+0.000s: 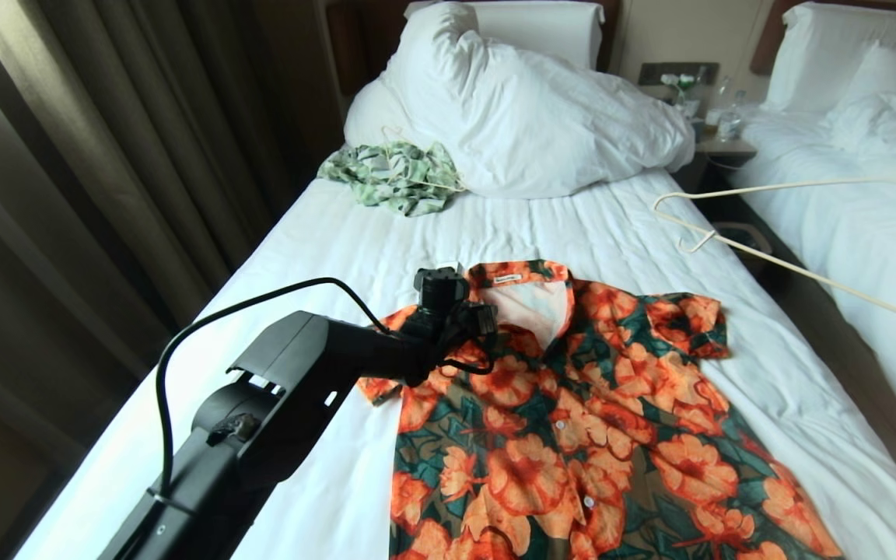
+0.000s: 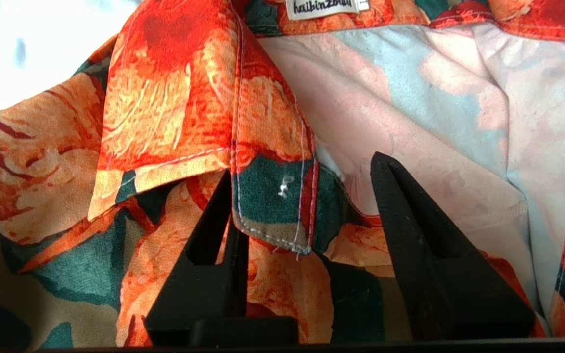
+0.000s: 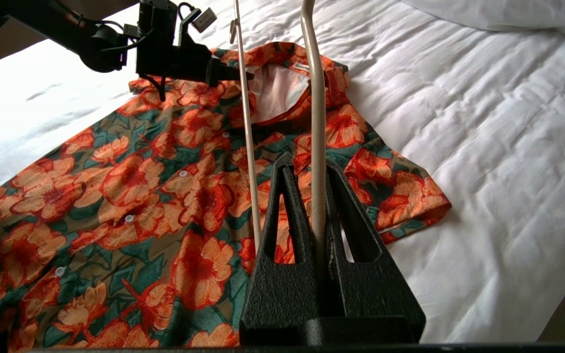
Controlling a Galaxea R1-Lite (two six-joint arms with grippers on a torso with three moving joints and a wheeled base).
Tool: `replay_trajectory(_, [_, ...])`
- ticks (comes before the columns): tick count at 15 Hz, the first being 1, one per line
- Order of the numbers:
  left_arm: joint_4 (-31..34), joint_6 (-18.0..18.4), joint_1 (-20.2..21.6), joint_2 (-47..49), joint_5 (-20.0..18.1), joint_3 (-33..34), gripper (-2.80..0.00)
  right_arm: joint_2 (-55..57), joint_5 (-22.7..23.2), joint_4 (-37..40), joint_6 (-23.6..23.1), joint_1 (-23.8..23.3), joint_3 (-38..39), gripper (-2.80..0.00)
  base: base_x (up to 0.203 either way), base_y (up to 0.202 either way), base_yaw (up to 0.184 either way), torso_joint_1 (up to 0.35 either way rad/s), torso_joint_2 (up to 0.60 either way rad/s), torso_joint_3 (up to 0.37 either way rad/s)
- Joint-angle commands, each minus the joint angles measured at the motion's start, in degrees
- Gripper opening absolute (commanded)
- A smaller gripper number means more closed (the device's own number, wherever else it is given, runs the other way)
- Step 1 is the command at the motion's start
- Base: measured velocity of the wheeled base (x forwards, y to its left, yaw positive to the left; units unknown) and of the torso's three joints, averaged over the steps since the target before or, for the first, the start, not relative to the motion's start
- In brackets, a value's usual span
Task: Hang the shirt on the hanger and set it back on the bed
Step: Lift the shirt and hanger, then hook one side of the shirt onto the hanger
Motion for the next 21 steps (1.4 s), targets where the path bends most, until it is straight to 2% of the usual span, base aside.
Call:
replay_trajectory(1, [-0.6,-0.1,0.0,-0.2,0.0,0.0,-2.80,0.2,0.4,0.2,-0.4,0.0,0.0,-2.80,0.000,0.000,0.000,0.000,0.00,0.000])
replay_trajectory(5, [-0.6,-0.1,-0.1,-0.5,-1.1,0.0,-2.80,0.1,0.4,0.2,-0.3,-0.1,0.1,-2.80,0.000,0.000,0.000,0.000,0.00,0.000])
replay_trajectory(8, [6.1,-0.2,0.0,-4.5,-0.4,2.1,-2.80,0.8,-0.1,0.2,-0.3,-0.2,0.7,-2.80,0.000,0.000,0.000,0.000,0.00,0.000])
replay_trajectory(13, [5.5,-0.3,-2.0,-20.6,1.3,20.0,-2.80,-0.1,-0.6,0.2,-0.4,0.6,4.6,-2.80,0.000,0.000,0.000,0.000,0.00,0.000])
replay_trajectory(16, [4.3,-0.1,-6.1,-31.7,1.9,28.0,-2.80,-1.3,-1.3,0.2,-0.4,2.3,7.7,-2.80,0.000,0.000,0.000,0.000,0.00,0.000])
replay_trajectory(19, [6.1,0.2,-12.4,-37.5,5.9,30.3,-2.80,-1.1,-3.6,0.2,-0.4,5.7,8.4,-2.80,0.000,0.000,0.000,0.000,0.00,0.000])
replay_trajectory(21, [6.6,0.2,-13.8,-38.0,6.7,31.1,-2.80,-0.5,-5.9,0.1,-0.3,10.0,8.3,-2.80,0.000,0.000,0.000,0.000,0.00,0.000])
